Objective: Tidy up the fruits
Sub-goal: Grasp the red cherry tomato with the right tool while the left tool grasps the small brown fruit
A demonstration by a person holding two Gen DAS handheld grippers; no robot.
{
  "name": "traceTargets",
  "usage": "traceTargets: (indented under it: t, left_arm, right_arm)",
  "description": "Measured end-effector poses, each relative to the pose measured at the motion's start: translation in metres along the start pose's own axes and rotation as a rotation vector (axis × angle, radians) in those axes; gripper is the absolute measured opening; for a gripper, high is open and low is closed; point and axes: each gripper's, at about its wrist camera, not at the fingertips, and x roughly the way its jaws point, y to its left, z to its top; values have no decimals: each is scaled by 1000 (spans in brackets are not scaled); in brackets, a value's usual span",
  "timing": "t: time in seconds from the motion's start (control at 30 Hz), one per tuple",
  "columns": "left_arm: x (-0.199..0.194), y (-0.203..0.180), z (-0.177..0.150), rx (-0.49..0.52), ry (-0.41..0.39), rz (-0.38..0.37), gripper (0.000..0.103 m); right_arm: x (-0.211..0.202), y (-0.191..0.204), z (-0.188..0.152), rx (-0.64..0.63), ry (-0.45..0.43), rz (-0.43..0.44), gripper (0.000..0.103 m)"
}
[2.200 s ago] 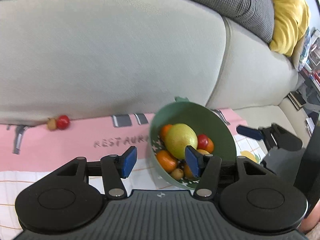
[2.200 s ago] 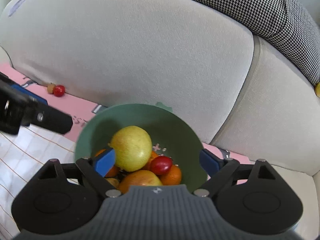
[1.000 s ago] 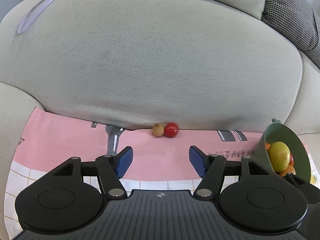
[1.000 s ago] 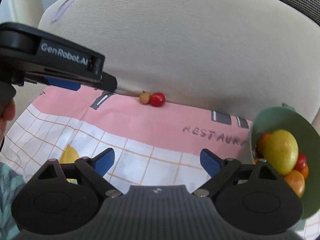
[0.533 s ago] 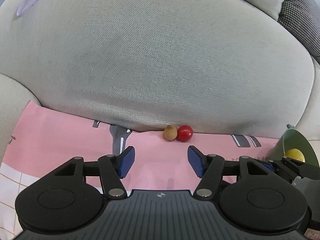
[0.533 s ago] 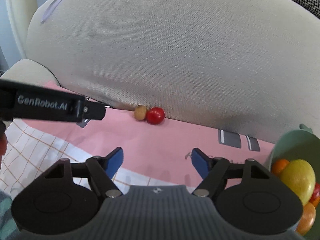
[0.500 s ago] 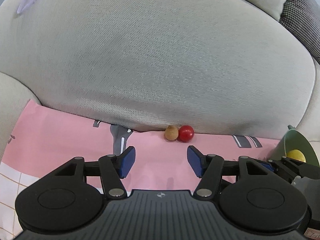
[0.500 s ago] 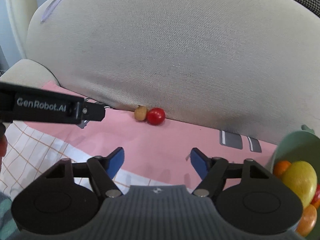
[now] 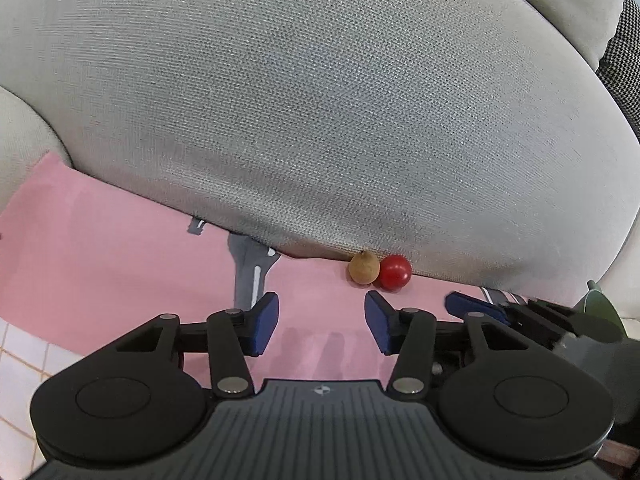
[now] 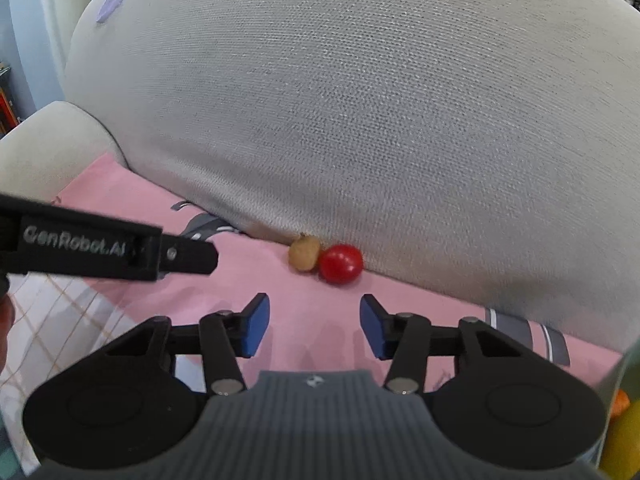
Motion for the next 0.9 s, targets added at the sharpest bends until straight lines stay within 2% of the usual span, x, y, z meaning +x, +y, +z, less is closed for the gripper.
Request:
traceTargets:
  t: [0.17, 0.53, 0.7, 0.9]
  left_arm:
    - [14, -2, 6, 2, 13, -17, 53]
    - [44, -9, 17, -9, 51, -79, 45]
    - [60, -13, 18, -6, 75, -74, 44]
    - [76, -18, 19, -2, 90, -70, 39]
  right_arm:
    - [21, -9, 7, -15, 2, -18, 35]
    - [52, -16, 10, -61, 6, 7, 34]
    - [65, -18, 10, -54, 18, 24, 30]
    - [65, -24, 6, -54, 16, 23, 29]
